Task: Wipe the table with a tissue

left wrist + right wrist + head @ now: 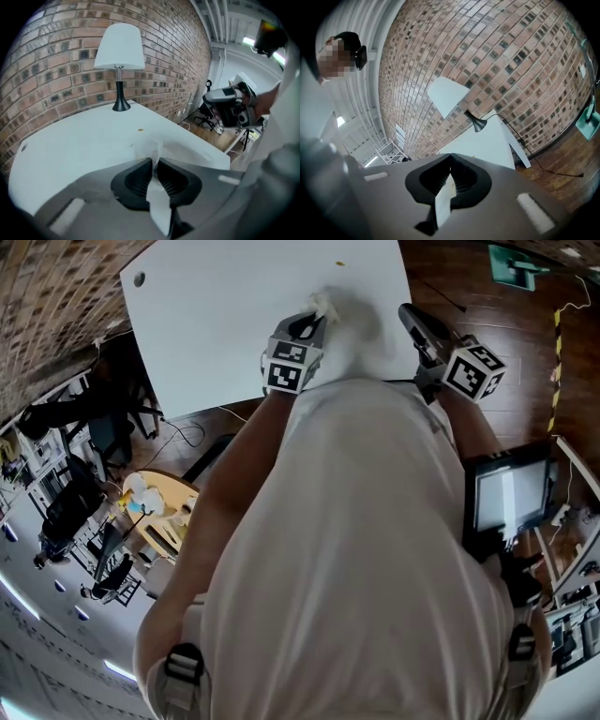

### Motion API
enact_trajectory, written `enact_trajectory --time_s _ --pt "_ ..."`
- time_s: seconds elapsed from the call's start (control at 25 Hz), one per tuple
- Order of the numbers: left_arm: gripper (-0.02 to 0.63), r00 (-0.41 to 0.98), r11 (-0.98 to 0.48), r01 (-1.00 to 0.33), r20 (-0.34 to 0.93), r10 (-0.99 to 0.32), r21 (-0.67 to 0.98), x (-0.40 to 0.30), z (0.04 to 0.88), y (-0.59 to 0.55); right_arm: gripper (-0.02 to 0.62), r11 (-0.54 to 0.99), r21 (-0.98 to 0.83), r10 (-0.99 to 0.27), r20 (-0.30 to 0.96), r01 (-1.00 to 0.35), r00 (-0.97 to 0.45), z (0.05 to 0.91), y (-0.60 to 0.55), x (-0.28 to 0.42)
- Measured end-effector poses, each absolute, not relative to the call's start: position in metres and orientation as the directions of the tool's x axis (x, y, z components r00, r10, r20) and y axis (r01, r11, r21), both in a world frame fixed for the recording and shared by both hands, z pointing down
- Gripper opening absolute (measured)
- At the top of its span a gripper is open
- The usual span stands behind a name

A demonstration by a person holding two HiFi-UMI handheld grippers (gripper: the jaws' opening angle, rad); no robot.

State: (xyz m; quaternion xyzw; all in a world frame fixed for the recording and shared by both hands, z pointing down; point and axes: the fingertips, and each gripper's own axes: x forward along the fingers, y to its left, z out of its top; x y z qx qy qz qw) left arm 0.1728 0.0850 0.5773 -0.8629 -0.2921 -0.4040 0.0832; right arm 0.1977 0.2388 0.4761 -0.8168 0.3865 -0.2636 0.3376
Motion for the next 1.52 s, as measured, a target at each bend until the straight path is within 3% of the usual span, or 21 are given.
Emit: enact_trajectory --time_s 0.2,1.16,1.52 --pt "0.048 0.565 -0.842 0.539 0.725 0.393 0.037 0.199 0.563 0.064 0.008 -0.484 -0.755 -0.798 0.172 -0.443 0.578 0.477 0.243 0.198" --pt "0.048 0.589 -0.836 0.53 0.771 0.244 -0.14 0.283 0.572 0.07 0.008 -0.518 -0.739 -0.748 0.147 -0.431 0.647 0.471 0.305 0.199" --pt "0.048 0.536 -0.772 0.6 0.822 0.194 -0.209 0.309 0.594 0.075 0.008 -0.549 -0.74 -0.719 0.18 -0.389 0.671 0.476 0.32 0.194"
